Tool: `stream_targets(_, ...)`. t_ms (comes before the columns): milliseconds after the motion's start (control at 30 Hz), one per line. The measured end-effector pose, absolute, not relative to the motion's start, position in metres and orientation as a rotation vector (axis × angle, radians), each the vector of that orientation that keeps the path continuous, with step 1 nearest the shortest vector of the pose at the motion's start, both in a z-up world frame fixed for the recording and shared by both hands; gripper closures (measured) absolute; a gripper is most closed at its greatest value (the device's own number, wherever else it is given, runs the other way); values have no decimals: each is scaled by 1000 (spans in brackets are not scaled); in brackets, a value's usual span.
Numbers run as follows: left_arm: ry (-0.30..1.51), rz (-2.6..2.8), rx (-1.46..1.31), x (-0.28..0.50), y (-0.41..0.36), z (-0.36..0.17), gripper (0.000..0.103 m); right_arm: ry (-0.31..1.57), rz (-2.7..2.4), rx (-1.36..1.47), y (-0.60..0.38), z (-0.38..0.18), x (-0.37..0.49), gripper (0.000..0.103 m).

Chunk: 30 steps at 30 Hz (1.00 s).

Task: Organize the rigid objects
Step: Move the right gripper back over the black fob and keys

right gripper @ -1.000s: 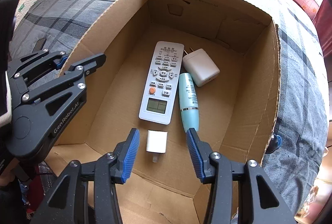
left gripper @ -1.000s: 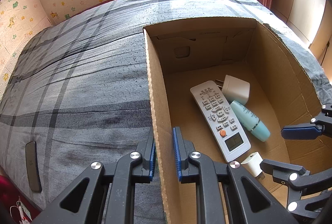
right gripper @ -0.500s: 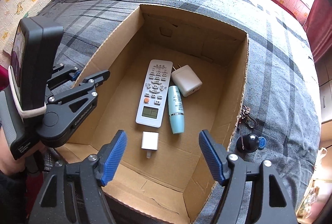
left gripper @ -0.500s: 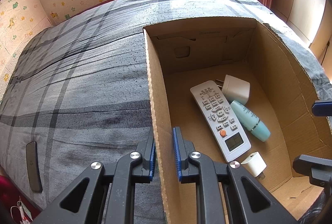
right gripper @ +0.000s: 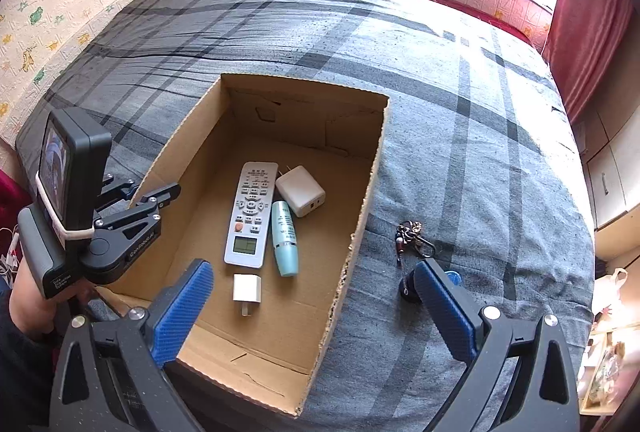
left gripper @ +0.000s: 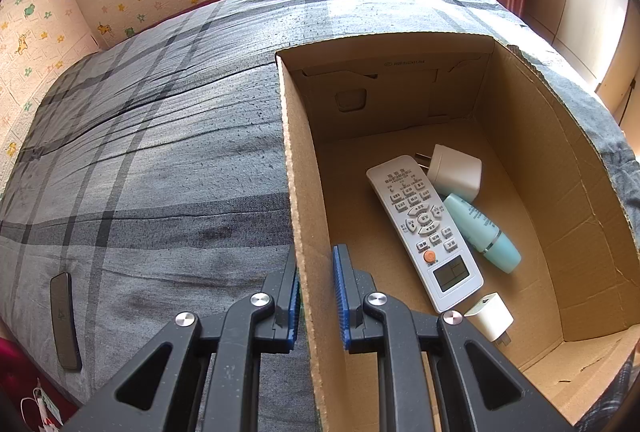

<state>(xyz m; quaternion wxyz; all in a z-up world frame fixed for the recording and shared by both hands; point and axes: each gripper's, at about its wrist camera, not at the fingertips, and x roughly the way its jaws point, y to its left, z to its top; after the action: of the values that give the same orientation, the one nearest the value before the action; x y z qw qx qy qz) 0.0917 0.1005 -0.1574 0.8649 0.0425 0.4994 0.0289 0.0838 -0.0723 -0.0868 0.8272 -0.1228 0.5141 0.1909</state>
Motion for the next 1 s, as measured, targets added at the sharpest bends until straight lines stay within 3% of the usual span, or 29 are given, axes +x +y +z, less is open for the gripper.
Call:
stream_targets(433,1047,61,91,91,101,-157,87,1092,223,-164,-157,-89,109,0)
stream_targets(1000,1048,62,93,91,100,-156,87,1202,123,-150,-189,-169,122,1)
